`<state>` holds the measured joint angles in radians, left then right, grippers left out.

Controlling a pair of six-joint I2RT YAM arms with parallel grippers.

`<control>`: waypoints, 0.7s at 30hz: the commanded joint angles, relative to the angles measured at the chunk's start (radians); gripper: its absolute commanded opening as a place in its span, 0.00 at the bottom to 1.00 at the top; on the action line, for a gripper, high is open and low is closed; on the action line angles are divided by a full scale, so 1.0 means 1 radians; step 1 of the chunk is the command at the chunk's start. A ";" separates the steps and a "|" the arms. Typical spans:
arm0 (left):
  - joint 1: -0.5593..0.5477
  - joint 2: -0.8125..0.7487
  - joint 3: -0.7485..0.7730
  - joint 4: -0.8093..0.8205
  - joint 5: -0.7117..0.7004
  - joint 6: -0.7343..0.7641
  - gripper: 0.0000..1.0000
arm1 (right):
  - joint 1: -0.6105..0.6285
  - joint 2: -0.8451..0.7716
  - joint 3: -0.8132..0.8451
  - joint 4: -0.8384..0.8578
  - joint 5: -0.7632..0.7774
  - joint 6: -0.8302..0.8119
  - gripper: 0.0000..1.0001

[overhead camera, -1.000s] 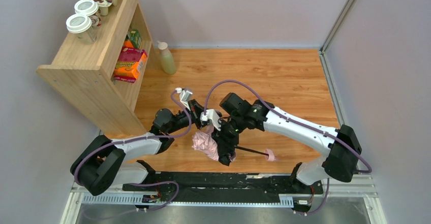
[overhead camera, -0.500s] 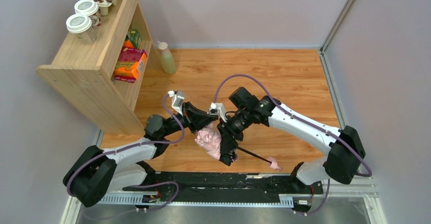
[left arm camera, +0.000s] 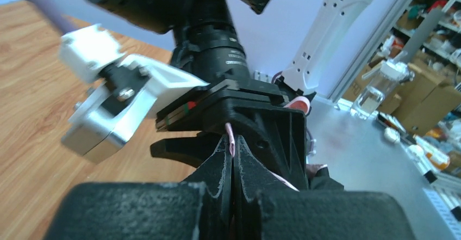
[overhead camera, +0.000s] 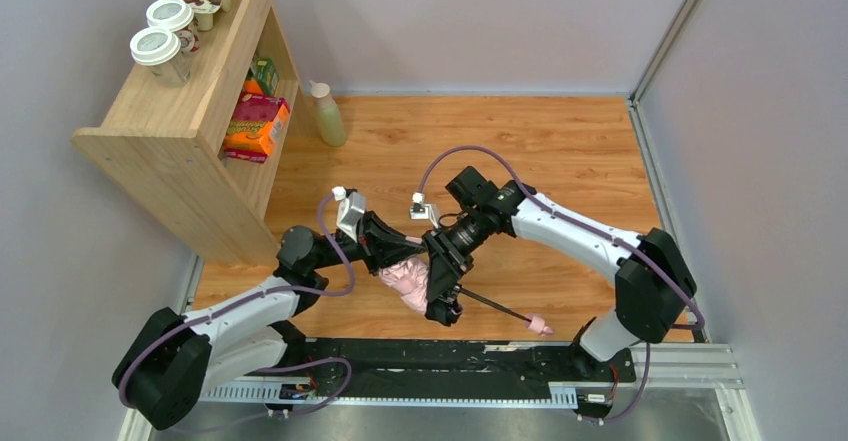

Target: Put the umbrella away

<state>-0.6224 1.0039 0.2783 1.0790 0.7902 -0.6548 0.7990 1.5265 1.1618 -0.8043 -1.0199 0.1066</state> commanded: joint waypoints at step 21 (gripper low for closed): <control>-0.301 0.275 -0.090 -0.072 -0.316 0.621 0.00 | -0.208 0.524 0.122 0.097 0.169 -0.088 0.00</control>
<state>-0.8654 1.1912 0.2089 0.7444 0.4133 -0.0349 0.6407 2.0060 1.2694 -0.9058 -0.9745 -0.0219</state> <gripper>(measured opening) 0.006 0.440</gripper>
